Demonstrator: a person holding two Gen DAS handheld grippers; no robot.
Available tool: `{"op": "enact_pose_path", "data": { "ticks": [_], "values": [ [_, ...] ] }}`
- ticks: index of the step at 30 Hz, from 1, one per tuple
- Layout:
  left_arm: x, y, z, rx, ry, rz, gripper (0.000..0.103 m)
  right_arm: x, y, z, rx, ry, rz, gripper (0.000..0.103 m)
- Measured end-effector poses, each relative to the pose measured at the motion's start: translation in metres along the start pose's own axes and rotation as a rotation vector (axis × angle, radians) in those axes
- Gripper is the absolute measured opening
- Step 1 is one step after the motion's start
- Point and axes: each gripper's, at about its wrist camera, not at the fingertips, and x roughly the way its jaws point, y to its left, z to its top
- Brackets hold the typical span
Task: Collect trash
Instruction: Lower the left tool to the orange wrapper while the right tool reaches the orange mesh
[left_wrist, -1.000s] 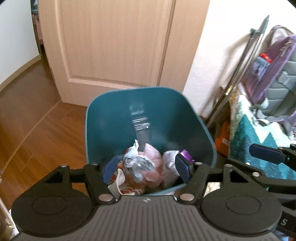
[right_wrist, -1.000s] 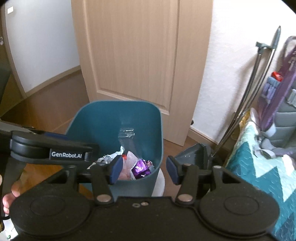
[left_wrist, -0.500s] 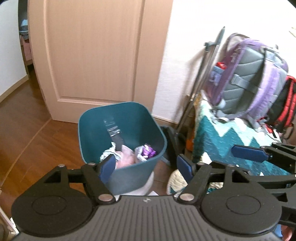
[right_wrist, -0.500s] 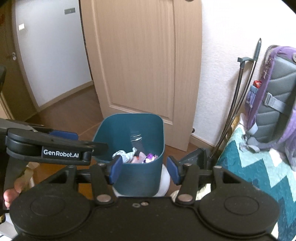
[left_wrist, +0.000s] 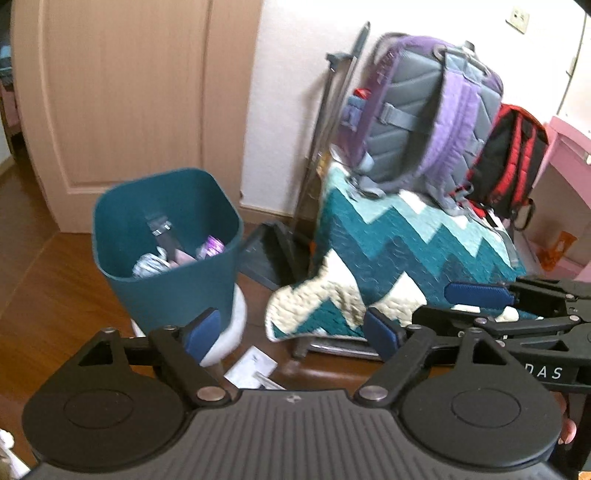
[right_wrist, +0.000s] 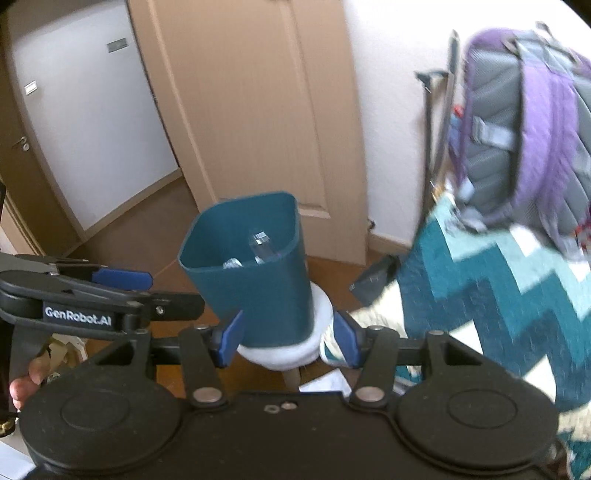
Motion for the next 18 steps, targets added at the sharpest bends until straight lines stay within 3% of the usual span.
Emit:
{"op": "enact_pose_path", "data": {
  "ticks": [7,9,11,14,18],
  "values": [
    [0.061,-0.023,-0.039,-0.012,0.111,-0.032,0.088,0.023,-0.05,-0.065,0.063,0.099,-0.043,0.053],
    [0.082,-0.027,-0.052,-0.023,0.147,-0.034,0.092,0.036,-0.064,-0.084,0.076,0.131,-0.051,0.053],
    [0.108,-0.032,-0.064,-0.02,0.183,-0.018,0.098,0.051,-0.08,-0.103,0.093,0.171,-0.061,0.053],
    [0.149,-0.036,-0.082,-0.015,0.27,0.026,0.098,0.078,-0.101,-0.13,0.132,0.246,-0.067,0.053],
    [0.21,-0.029,-0.111,-0.092,0.415,0.07,0.098,0.116,-0.125,-0.16,0.167,0.332,-0.065,0.053]
  ]
}}
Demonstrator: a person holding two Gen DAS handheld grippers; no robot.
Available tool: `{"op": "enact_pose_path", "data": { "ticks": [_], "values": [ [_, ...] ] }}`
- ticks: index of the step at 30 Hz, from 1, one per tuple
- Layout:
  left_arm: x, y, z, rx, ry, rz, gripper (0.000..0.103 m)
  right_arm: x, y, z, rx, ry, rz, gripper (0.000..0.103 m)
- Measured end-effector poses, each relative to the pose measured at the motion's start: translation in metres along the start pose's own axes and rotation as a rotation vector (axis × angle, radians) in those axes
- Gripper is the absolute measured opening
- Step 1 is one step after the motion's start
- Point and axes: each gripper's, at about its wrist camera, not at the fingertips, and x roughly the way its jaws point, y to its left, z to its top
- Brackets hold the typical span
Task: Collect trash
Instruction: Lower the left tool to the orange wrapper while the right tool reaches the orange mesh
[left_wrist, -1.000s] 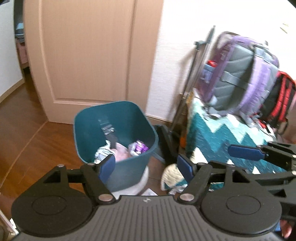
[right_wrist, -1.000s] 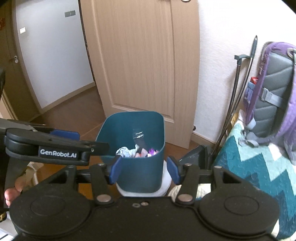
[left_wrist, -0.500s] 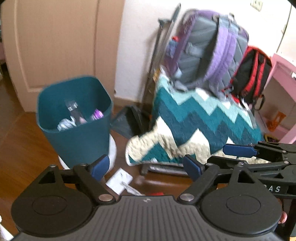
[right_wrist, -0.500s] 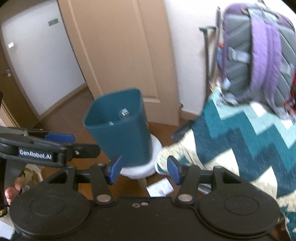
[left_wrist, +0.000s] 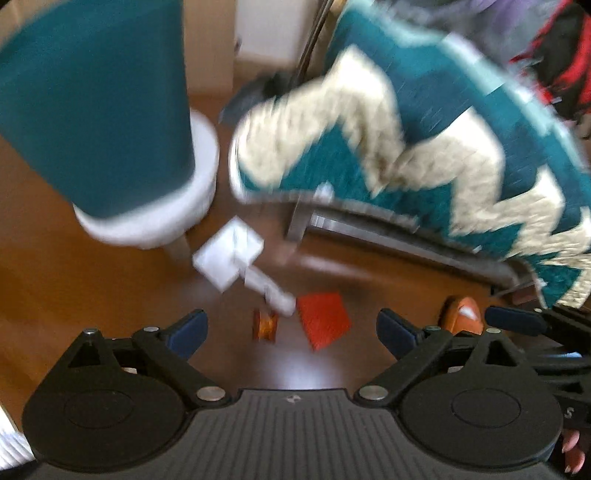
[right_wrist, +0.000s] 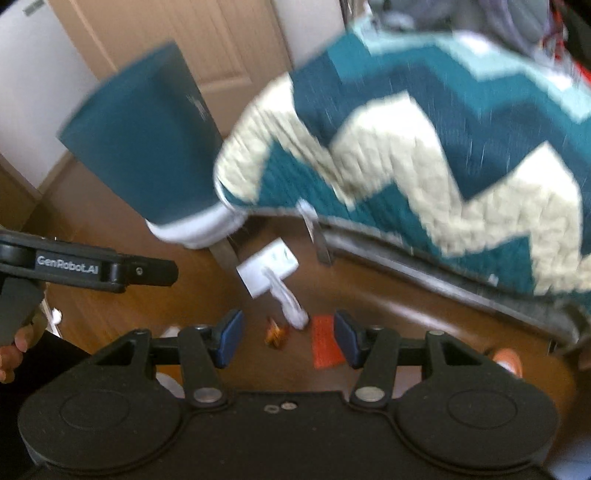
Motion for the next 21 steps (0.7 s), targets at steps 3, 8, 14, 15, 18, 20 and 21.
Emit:
{"op": "enact_pose_path", "data": {
  "ticks": [3,8,14,15,18,20,21],
  "values": [
    [0.045,0.003,-0.001,-0.035,0.082,0.038,0.098,0.034,-0.011,-0.006,0.001,0.06,0.001,0.053],
    [0.113,0.011,0.0,-0.065,0.202,0.104,0.098,0.097,-0.022,-0.008,-0.019,0.161,-0.005,0.053],
    [0.184,0.019,0.002,-0.079,0.301,0.14,0.098,0.169,-0.035,-0.012,-0.03,0.261,-0.011,0.053],
    [0.193,0.019,0.002,-0.074,0.312,0.146,0.098,0.179,-0.038,-0.014,-0.027,0.276,-0.007,0.053],
    [0.225,0.021,-0.001,-0.057,0.35,0.167,0.098,0.212,-0.043,-0.018,-0.038,0.322,0.001,0.053],
    [0.245,0.023,-0.004,-0.051,0.372,0.173,0.098,0.232,-0.046,-0.022,-0.052,0.35,0.007,0.053],
    [0.256,0.024,-0.006,-0.044,0.383,0.177,0.098,0.241,-0.047,-0.024,-0.06,0.361,0.006,0.053]
  ]
}}
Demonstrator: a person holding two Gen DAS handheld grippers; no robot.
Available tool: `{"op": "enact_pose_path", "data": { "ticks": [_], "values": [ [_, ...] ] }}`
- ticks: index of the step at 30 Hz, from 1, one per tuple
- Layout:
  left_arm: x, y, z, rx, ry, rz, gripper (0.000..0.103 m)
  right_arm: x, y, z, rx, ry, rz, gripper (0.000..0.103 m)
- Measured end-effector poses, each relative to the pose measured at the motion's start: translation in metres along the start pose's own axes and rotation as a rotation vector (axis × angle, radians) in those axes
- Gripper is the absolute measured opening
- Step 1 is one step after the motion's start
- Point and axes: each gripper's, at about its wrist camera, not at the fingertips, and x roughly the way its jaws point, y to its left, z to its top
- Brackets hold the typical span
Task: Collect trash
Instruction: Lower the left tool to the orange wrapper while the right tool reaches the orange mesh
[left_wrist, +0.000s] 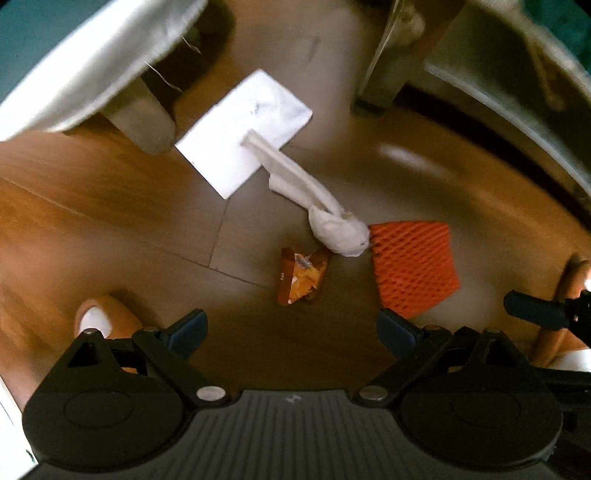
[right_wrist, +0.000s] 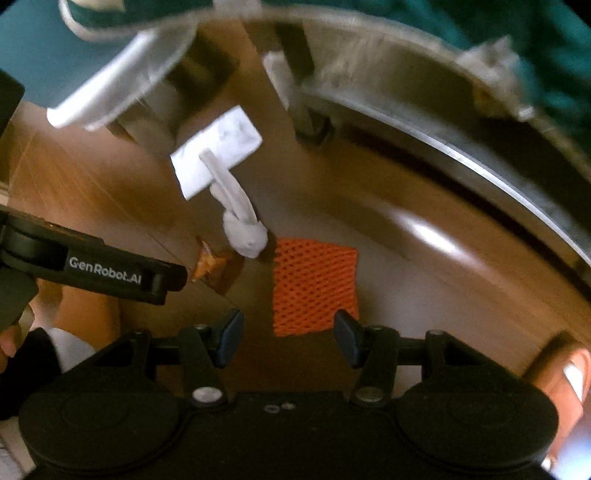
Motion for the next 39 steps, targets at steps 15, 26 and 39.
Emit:
{"op": "enact_pose_path", "data": {
  "ticks": [15,26,39],
  "values": [
    [0.072,-0.008,0.009,0.088,0.026,-0.004,0.089,0.079,0.002,-0.004,-0.14,0.053,-0.081,0.054],
    [0.074,-0.014,0.012,0.079,0.011,-0.035,0.04,0.077,0.005,-0.01,-0.145,0.028,-0.155,0.03],
    [0.052,-0.003,0.013,0.036,0.015,-0.032,0.032,0.039,-0.035,-0.009,0.104,-0.046,0.012,0.018]
  ]
}}
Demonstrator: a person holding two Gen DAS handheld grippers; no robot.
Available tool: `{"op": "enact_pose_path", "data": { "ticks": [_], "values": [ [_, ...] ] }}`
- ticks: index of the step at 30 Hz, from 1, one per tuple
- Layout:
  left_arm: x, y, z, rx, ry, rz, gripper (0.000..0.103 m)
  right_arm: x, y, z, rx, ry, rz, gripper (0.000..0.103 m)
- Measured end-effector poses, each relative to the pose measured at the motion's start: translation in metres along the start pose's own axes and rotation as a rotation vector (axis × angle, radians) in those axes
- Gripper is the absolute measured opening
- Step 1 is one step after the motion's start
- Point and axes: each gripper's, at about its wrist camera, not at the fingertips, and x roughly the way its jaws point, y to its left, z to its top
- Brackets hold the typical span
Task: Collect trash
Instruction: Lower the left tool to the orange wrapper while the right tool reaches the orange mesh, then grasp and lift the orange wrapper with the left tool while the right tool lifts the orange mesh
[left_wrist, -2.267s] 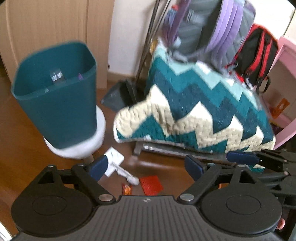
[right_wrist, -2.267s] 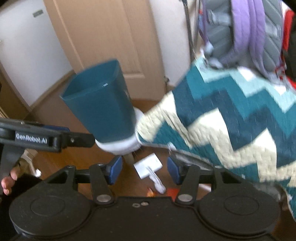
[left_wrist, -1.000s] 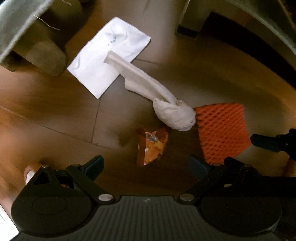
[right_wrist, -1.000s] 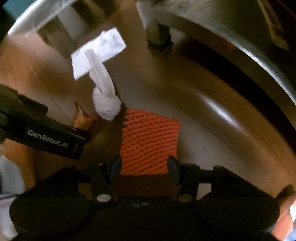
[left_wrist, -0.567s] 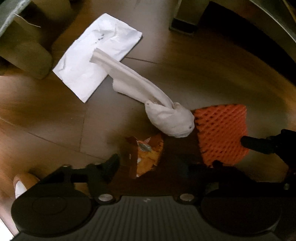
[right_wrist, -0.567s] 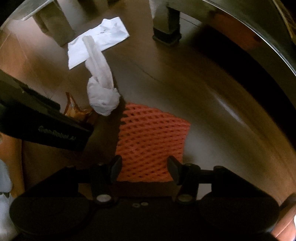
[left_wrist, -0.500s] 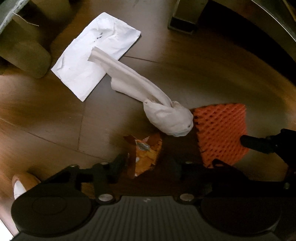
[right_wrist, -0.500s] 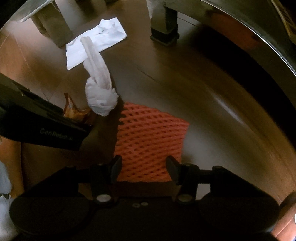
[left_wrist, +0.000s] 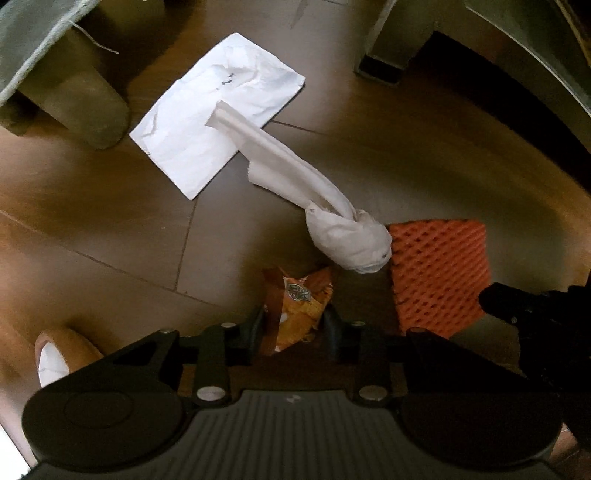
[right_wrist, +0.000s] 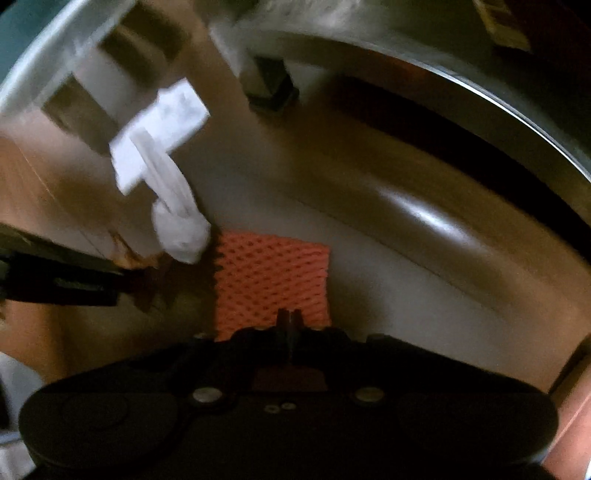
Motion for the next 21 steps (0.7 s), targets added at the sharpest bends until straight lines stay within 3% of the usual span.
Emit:
{"op": "enact_pose_path", "data": {
  "ticks": [1,5,13,18,21],
  "values": [
    [0.0,0.001,0.0,-0.004,0.002,-0.002,0.032,-0.001,-0.002,-0.001,0.012,-0.003,0.024,0.033],
    [0.0,0.006,-0.001,-0.006,0.006,-0.005,0.032,0.005,0.001,-0.004,-0.03,-0.018,0.027,0.048],
    [0.013,0.018,0.001,-0.01,0.032,-0.023,0.032,0.033,0.014,0.0,-0.097,0.008,-0.063,0.053],
    [0.017,0.02,0.0,-0.014,0.041,-0.026,0.032,0.047,0.031,-0.002,-0.19,0.021,-0.179,0.056],
    [0.019,0.019,-0.001,-0.014,0.042,-0.028,0.032,0.048,0.033,-0.004,-0.171,0.017,-0.191,0.056]
  ]
}}
